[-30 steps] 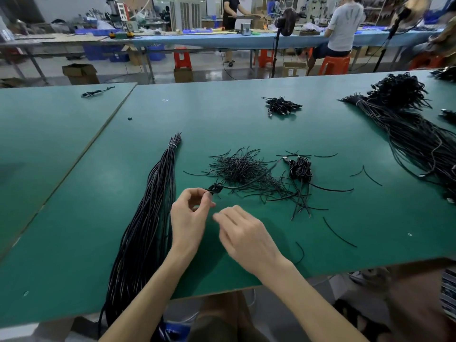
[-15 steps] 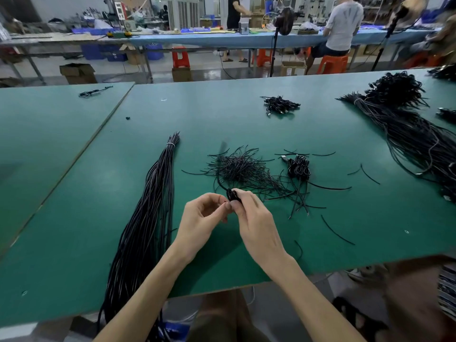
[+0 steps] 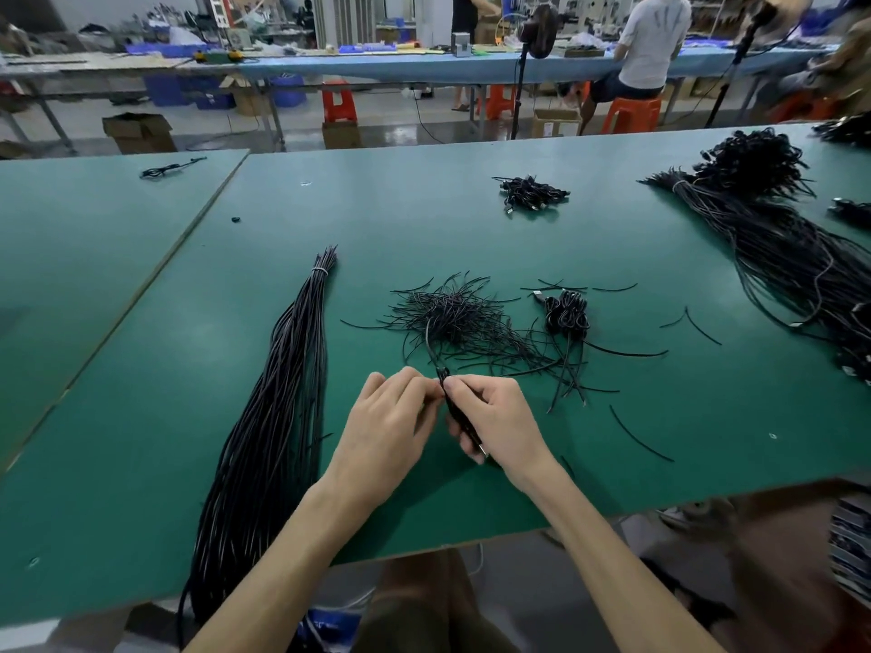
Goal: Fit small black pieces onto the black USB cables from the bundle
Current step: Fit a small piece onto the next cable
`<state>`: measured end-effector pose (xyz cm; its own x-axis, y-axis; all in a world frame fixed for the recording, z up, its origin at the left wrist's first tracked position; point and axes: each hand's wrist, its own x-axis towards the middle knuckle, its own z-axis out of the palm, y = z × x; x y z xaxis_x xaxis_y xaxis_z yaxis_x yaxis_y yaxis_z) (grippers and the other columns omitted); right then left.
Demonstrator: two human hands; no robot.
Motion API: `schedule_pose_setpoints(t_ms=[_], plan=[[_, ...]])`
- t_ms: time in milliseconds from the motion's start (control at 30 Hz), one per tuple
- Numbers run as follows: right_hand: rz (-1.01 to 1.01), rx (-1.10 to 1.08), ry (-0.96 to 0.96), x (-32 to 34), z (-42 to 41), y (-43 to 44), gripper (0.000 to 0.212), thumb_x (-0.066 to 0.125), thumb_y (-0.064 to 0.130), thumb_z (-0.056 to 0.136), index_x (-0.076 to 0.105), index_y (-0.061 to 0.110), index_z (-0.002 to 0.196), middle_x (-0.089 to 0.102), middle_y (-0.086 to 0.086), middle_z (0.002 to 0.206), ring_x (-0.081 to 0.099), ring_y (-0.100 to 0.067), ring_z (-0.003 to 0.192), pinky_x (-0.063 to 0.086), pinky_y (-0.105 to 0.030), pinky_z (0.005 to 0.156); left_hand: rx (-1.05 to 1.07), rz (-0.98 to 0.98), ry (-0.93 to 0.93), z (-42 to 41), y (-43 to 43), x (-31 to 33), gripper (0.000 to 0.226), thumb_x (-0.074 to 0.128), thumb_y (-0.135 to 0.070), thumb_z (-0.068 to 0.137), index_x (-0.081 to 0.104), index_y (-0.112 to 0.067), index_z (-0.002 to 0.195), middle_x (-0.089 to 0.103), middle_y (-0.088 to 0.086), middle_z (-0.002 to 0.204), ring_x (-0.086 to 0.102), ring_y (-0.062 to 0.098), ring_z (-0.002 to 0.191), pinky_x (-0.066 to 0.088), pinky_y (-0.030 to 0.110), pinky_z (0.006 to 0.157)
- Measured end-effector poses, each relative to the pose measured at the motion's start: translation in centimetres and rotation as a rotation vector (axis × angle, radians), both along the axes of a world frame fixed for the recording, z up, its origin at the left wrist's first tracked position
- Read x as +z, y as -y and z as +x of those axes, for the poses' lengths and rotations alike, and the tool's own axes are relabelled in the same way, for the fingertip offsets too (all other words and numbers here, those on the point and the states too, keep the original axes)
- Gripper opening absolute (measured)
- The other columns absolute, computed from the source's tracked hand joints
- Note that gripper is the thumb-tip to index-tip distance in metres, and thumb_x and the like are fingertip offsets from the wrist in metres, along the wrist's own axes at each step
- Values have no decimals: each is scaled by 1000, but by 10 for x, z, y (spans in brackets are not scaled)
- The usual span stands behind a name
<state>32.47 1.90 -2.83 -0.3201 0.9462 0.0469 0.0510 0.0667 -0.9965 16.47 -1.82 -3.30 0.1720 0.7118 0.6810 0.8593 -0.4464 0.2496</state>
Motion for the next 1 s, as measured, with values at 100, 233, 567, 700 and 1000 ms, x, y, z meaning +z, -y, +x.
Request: schedule_pose_setpoints(t_ms=[100,233,567,700,1000], plan=[[-75,6,-95,3,1,0,25,55,23,106,66,21,129,62,-9,59,47,-19,39,34,-23,33,-13,36,-30,2,-2,0,10,76,-8,90,69,-8,96,65,-2,88,53,14,76,43,33,75],[-14,-2,-244,5,1,1,32,40,17,112,60,23,137,71,-19,75,65,-27,54,46,-30,42,36,-231,415,1,-3,2,6,71,-14,94,68,-18,96,67,-13,88,60,8,80,46,22,77],[224,1,8,-2,1,-2,59,57,-13,98,70,37,127,65,-1,113,63,-22,99,59,-40,80,-154,-496,932,-6,-7,11,7,71,-10,95,72,-7,89,66,-1,68,58,13,66,49,21,69],[256,-30,-27,-4,1,-3,50,62,-19,91,76,19,121,60,-8,110,64,-19,101,60,-42,81,-168,-500,895,-4,-5,9,6,72,-9,95,71,-6,90,67,5,71,57,17,66,47,33,68],[335,-114,217,-2,-3,1,25,67,21,100,68,12,76,53,1,78,49,-5,72,38,-16,68,-23,-218,459,-3,2,7,12,74,-8,93,68,-17,92,67,-13,86,61,6,84,39,9,75]])
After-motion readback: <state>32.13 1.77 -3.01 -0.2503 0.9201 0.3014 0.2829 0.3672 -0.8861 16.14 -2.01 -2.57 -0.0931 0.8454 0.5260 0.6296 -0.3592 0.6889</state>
